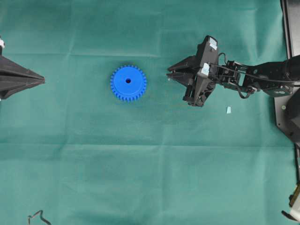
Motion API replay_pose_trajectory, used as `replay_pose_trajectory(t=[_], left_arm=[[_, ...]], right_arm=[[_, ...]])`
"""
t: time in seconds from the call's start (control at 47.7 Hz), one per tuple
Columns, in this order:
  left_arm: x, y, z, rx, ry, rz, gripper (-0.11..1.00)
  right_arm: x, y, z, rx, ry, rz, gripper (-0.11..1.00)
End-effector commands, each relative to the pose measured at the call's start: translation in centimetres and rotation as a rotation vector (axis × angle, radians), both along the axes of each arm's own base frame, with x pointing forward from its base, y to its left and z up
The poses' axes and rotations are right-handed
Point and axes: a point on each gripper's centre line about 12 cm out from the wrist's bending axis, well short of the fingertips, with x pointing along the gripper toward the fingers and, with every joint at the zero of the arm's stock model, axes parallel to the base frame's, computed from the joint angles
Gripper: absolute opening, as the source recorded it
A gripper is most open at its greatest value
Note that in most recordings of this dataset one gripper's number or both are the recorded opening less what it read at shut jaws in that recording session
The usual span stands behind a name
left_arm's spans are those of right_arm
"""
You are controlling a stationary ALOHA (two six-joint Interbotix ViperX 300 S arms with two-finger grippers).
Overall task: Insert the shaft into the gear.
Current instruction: 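Close the right gripper on the upright metal shaft, then carry the shaft left over the blue gear's center hole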
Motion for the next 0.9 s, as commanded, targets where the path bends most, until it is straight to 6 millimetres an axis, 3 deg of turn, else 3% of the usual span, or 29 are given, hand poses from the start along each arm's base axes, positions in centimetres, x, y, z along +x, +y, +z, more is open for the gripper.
replay_pose_trajectory(t=[0.0, 0.293, 0.566, 0.88], left_arm=[[0.2, 0.0, 1.0, 0.001, -0.026, -0.002, 0.0], [0.2, 0.0, 1.1, 0.0, -0.028, -0.002, 0.0], [0.2, 0.0, 1.0, 0.001, -0.026, -0.002, 0.0], [0.3, 0.0, 0.9, 0.0, -0.02, -0.002, 0.0]], right_arm=[[0.5, 0.0, 2.0, -0.009, -0.047, 0.004, 0.18], [0.5, 0.3, 6.1, 0.003, -0.068, 0.025, 0.18], [1.4, 0.3, 6.9, 0.003, -0.075, 0.034, 0.18], [6.6, 1.0, 7.7, -0.005, -0.083, 0.092, 0.18]])
